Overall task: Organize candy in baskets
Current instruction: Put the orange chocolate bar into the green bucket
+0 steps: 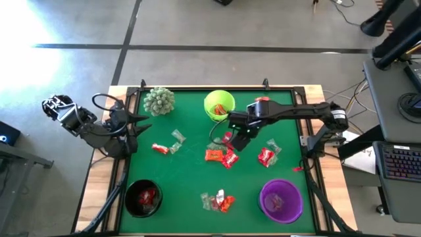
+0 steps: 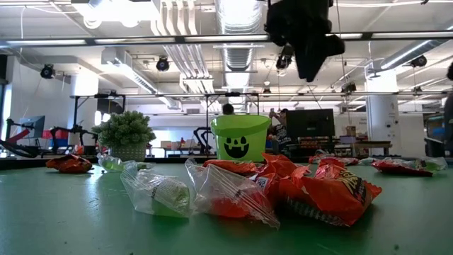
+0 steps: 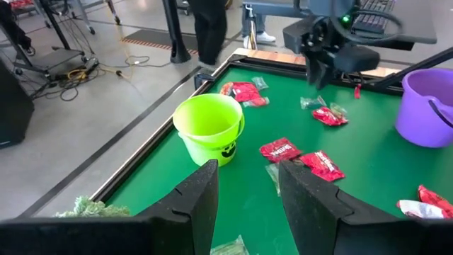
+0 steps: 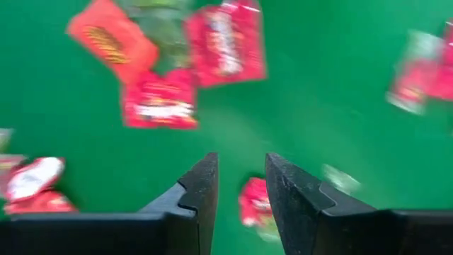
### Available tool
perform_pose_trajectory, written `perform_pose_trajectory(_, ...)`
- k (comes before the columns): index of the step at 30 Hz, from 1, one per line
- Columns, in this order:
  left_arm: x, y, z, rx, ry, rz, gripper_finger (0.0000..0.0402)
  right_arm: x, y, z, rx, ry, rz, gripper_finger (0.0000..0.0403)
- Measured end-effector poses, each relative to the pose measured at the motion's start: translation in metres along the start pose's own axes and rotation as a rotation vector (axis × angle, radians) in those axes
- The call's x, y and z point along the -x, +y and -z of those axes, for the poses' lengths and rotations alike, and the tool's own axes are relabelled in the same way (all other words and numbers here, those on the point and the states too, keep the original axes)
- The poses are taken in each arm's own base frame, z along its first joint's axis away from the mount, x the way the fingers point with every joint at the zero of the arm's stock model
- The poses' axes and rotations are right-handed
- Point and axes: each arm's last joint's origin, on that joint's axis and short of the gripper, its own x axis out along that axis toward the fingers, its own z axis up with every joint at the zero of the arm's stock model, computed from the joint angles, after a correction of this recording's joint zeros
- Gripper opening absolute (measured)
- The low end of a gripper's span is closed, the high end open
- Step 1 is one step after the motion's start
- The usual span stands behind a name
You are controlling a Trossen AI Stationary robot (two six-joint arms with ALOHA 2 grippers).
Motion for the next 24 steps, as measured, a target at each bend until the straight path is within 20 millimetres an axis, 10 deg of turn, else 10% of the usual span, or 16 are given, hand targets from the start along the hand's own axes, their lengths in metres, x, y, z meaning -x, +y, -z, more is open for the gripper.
perform_pose_trajectory(24, 0.0, -0.001, 0.0, 0.01, 0.013, 0.036, 0.0132, -0.078, 0.066, -0.035, 0.502, -0.064, -0.126, 0.0159)
